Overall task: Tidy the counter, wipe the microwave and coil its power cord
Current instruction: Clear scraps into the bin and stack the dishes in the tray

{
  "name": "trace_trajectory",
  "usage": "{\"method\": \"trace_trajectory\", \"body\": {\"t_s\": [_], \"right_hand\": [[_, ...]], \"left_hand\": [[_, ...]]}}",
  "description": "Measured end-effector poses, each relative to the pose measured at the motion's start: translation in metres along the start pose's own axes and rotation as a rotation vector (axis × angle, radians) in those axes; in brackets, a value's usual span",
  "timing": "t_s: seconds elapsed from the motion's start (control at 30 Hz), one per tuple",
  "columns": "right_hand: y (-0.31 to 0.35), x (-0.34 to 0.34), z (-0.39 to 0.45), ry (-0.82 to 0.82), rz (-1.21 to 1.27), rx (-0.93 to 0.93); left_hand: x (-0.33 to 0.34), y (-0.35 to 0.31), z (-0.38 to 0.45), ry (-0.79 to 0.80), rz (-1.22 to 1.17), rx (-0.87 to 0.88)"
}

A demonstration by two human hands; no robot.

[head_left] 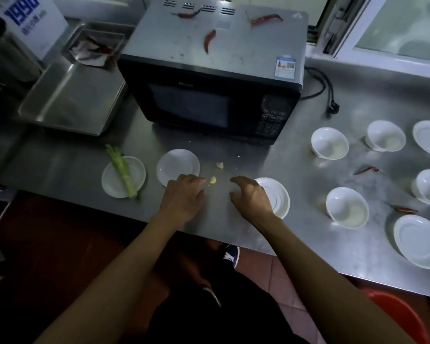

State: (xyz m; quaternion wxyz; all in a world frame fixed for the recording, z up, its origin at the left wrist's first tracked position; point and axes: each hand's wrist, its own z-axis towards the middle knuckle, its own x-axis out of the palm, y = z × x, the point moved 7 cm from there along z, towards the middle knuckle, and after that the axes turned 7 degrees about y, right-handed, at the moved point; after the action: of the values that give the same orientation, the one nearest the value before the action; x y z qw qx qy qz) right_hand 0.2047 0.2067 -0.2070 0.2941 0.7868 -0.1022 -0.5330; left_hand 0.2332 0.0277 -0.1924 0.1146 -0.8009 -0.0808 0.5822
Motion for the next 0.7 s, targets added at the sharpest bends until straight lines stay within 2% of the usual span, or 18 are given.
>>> {"method": "trace_trajectory", "body": {"t_s": [0.13,0.3,0.5,0.7], "right_hand": [[-0.006,0.002,0.022,-0.001,-0.021,0.018],[-0.008,0.01,0.051,-0.032,-0.072,0.015],[-0.004,0.02,0.077,-0.089,-0.106,0.04],[-0.001,0.036,0.1,-0.102,-0.128,0.002]], "left_hand": [[0.011,0.003,0.025,0.023,0.005,0.037],[0.024,0.006,0.053,-0.03,0.033,0.091],[0.039,0.004,0.077,0.014,0.14,0.143],[0.043,0.004,0.087,-0.023,0.211,0.195]]}}
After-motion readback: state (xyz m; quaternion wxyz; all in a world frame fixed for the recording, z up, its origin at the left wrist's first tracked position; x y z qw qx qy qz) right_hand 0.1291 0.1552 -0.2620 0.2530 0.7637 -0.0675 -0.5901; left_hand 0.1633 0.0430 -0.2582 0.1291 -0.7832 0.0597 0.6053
